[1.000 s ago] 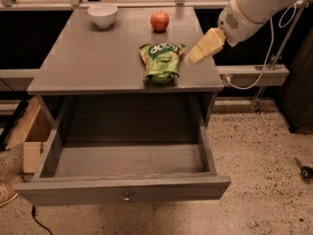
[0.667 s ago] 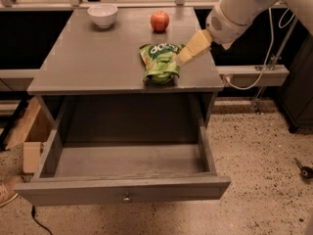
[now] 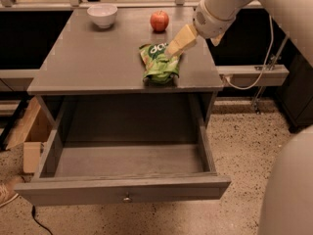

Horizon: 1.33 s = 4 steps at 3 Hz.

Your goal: Place green rice chip bag into top drawer

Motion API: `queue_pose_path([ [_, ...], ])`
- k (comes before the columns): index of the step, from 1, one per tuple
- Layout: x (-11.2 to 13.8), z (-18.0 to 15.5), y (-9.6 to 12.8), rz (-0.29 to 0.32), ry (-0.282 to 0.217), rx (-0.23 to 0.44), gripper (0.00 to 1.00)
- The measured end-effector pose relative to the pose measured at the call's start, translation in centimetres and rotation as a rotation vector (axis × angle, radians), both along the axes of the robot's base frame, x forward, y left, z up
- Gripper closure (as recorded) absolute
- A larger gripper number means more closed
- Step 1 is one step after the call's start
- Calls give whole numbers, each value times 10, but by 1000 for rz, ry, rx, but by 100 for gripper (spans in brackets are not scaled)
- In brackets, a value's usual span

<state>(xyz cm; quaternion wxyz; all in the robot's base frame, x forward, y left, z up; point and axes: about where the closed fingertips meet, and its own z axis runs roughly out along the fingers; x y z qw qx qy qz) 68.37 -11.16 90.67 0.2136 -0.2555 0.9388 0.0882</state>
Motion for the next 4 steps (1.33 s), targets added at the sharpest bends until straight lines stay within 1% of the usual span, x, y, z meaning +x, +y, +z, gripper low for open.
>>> queue_pose_path([
  [1,16,-3,19,-9,10,29,0],
  [2,25,-14,41,-13,31,23,0],
  [3,28,-27,62,-9,64,12,0],
  [4,29,-39,81,1,95,13,19],
])
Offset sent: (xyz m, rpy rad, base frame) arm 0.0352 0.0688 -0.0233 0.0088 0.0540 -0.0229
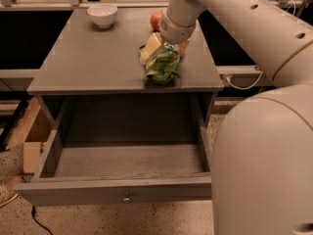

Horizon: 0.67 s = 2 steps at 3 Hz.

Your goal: Place green rice chip bag into top drawer

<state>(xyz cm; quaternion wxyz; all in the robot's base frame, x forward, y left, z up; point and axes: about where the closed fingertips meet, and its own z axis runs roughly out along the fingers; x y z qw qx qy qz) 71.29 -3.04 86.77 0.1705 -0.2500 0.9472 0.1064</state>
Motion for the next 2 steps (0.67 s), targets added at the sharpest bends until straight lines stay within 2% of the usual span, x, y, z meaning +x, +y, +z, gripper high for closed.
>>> queue_pose_path([
  [1,-1,-14,13,4,32,12,42],
  [2,-6,-12,14,42,15,39,65],
])
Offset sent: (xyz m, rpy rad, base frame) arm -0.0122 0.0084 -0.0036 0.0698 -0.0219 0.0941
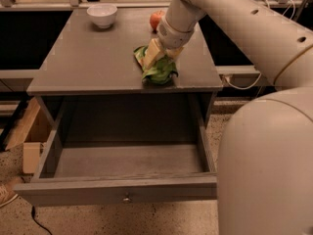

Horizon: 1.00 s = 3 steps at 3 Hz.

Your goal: Place green rice chip bag into top drawer

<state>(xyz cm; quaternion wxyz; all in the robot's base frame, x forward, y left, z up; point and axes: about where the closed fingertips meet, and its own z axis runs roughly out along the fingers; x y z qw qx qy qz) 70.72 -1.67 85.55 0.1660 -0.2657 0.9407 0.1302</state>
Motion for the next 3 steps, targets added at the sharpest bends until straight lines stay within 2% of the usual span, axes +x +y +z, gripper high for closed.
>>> queue_pose_path([
  [1,-36,34,-18,143,-137,65,96],
  [2,-74,56,-39,247,-243,91,100],
  [3,-113,58,-54,370,-331,112,100],
])
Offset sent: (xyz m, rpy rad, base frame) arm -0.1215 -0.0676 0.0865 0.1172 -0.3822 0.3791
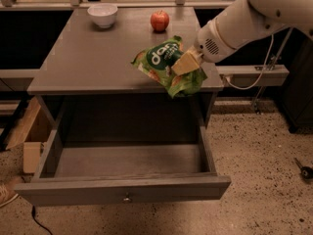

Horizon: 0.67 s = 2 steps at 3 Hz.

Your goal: Place green rice chip bag into top drawer

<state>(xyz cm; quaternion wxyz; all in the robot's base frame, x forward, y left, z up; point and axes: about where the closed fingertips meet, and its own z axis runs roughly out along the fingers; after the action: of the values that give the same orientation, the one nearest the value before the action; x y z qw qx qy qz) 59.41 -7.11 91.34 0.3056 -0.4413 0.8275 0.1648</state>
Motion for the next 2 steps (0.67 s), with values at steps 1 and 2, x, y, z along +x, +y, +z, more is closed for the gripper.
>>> queue_pose_path([
  [1,0,0,0,0,0,0,100],
  [2,-18,-21,4,55,20,13,100],
])
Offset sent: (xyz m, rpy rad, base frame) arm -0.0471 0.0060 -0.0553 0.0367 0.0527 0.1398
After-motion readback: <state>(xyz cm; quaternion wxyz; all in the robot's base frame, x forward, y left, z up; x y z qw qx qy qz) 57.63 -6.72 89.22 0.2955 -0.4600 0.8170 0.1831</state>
